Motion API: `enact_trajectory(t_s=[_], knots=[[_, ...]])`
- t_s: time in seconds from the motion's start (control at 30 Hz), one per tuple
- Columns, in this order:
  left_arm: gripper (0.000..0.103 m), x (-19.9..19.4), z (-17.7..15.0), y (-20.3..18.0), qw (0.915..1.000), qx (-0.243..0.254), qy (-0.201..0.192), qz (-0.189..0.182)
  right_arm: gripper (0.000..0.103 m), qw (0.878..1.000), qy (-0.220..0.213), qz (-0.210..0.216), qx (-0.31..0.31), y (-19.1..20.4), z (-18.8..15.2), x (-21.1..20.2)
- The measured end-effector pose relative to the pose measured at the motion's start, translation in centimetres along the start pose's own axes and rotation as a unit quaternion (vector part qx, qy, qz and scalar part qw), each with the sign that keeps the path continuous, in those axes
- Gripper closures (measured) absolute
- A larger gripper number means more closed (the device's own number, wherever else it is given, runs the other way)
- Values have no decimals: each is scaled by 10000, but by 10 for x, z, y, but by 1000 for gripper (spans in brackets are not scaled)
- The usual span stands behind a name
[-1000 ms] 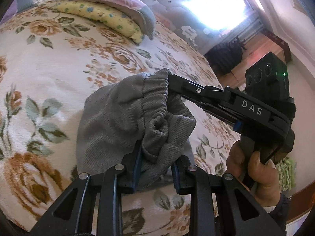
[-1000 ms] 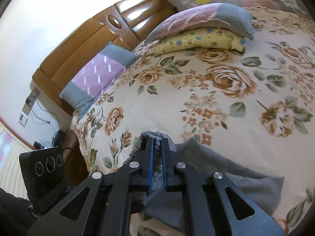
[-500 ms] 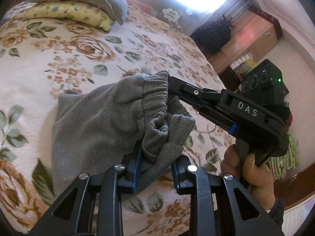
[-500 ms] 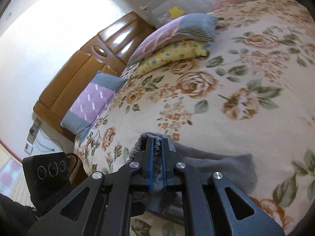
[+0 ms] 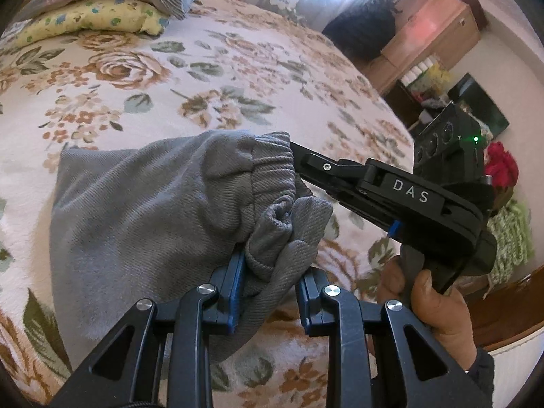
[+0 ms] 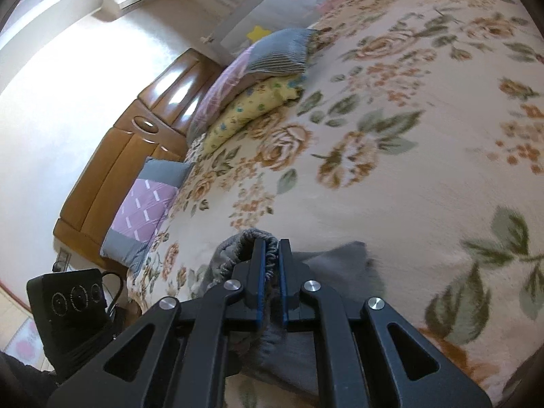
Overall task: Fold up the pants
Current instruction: 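Lift the waistband end with the left gripper and fold it over the bundle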
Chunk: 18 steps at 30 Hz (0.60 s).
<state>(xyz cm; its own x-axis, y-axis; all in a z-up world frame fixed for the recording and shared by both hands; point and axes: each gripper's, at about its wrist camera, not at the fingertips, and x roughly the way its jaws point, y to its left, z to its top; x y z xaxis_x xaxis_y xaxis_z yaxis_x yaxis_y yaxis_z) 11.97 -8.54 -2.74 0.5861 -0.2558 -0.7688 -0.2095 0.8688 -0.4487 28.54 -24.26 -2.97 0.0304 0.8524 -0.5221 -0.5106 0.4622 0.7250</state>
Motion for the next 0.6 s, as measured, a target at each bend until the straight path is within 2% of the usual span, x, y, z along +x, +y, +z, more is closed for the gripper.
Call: enact_trajectory(t_s=[0.27,0.33,0.5,0.6], knots=[[72,8,-6,3,9998,64,187,38,94,9992,39,-230,314,-27,-15,6],[69,5,-7,4,9997,71,220,20,90,9988,-4,-353,334,-28,-15,3],[51,-9,-12,8,9997,-27,170,-170,90,9973,-158,-633,339,-25,-14,-14],[47,-17,-16,9,9996,-84,153,-227,89,9965,-245,-768,231,-15,-14,-25]])
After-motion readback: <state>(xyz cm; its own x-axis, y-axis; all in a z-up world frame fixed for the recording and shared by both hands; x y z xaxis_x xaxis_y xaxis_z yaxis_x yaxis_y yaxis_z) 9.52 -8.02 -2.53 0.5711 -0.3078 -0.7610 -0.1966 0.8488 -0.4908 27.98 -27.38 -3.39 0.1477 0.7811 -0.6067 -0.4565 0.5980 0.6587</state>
